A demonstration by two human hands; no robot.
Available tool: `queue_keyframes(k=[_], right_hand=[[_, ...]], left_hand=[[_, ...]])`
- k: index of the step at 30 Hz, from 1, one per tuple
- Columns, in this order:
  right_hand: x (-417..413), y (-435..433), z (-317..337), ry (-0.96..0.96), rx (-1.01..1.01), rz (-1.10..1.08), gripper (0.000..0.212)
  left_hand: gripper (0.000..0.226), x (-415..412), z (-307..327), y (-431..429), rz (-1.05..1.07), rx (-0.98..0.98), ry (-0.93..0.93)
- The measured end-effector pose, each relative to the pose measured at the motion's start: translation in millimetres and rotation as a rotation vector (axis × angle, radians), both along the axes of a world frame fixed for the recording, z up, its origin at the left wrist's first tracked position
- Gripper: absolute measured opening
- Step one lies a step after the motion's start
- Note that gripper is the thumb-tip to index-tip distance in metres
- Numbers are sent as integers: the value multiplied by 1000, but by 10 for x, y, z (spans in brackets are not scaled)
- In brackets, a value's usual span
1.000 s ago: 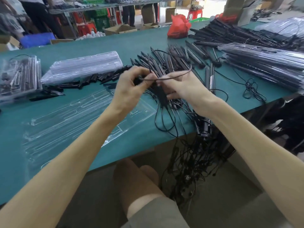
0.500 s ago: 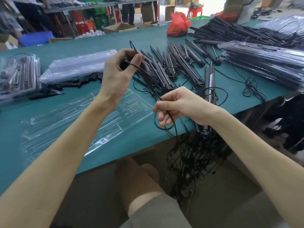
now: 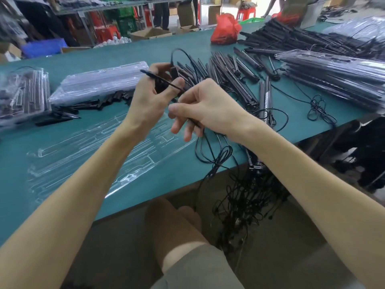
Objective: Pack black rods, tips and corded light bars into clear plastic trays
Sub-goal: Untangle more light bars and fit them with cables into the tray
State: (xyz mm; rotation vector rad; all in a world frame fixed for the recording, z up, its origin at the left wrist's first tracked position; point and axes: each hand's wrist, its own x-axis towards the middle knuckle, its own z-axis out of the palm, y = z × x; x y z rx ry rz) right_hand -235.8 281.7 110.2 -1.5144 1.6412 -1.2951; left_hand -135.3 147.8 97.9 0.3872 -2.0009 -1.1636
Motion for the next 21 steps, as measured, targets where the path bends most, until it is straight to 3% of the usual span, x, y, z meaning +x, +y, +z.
queue_keyframes(k=[4,10,15,19,21], right_hand=[[-123,-47,-33,258,-15,-107,21],[-306,-57,-210,371,-67,-248,15],[-477,42,-440,561,186,-350,28],[-581,184,-575,613,472,-390,58],[-575,221,-596,704,518,-379,60]], left_hand=[[36,33,13,-46,25,-52,46],[28,-13,-135,-19,44,-135,-59],[25,-53,-212,-17,106,-171,-33],[24,-52,-241,-66,142,-181,-44],[24,-49,-265,-70,138,-204,-53]])
